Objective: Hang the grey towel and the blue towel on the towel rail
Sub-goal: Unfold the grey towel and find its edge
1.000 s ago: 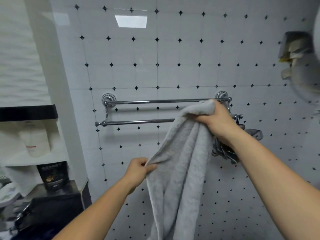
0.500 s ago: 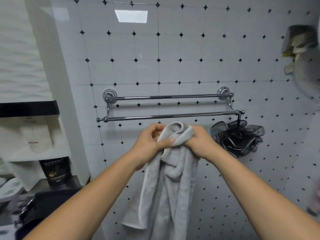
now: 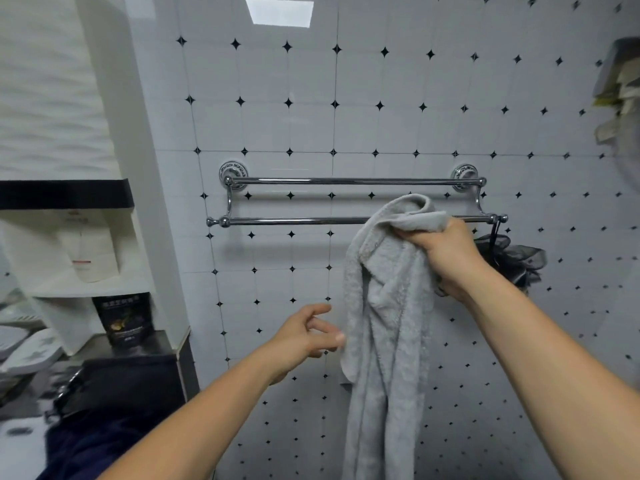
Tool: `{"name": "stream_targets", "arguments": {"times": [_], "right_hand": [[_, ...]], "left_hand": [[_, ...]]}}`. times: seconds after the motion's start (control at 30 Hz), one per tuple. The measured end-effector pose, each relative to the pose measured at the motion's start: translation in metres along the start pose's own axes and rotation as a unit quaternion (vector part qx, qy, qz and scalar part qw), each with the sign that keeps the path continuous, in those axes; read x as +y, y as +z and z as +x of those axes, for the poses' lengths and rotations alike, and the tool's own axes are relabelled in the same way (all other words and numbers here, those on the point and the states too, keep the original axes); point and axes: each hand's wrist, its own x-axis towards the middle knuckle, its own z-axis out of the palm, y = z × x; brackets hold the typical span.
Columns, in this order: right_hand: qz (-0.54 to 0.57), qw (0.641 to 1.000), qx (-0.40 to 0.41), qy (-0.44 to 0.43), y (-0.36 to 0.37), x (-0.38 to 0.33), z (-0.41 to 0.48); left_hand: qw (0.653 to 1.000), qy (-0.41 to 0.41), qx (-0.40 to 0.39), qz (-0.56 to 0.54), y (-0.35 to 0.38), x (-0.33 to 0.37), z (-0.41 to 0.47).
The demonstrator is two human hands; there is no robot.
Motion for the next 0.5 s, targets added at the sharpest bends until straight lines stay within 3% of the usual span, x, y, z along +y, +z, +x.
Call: {"name": "stream_targets", "arguments": {"times": [0.07, 0.17, 0.27, 0.5], "right_hand": [[0.005, 1.0, -0.008, -0.008, 0.001, -0.003, -0.001], [0.016, 1.0, -0.009, -0.021, -0.006, -0.004, -0.001], [0.019, 1.0, 0.007, -0.019, -0.015, -0.002, 0.0], [0.004, 0.998, 0.053, 0.037, -0.051, 0.019, 0.0]], "left_hand": [[0.998, -0.034, 0.016, -0.053, 0.008, 0.001, 0.01], [0.991, -0.077, -0.042, -0.099, 0.007, 0.0, 0.017], [0.986, -0.069, -0.075, -0.13, 0.007, -0.005, 0.021], [0.966, -0.024, 0.031, -0.254, -0.023, 0.01, 0.025]]}}
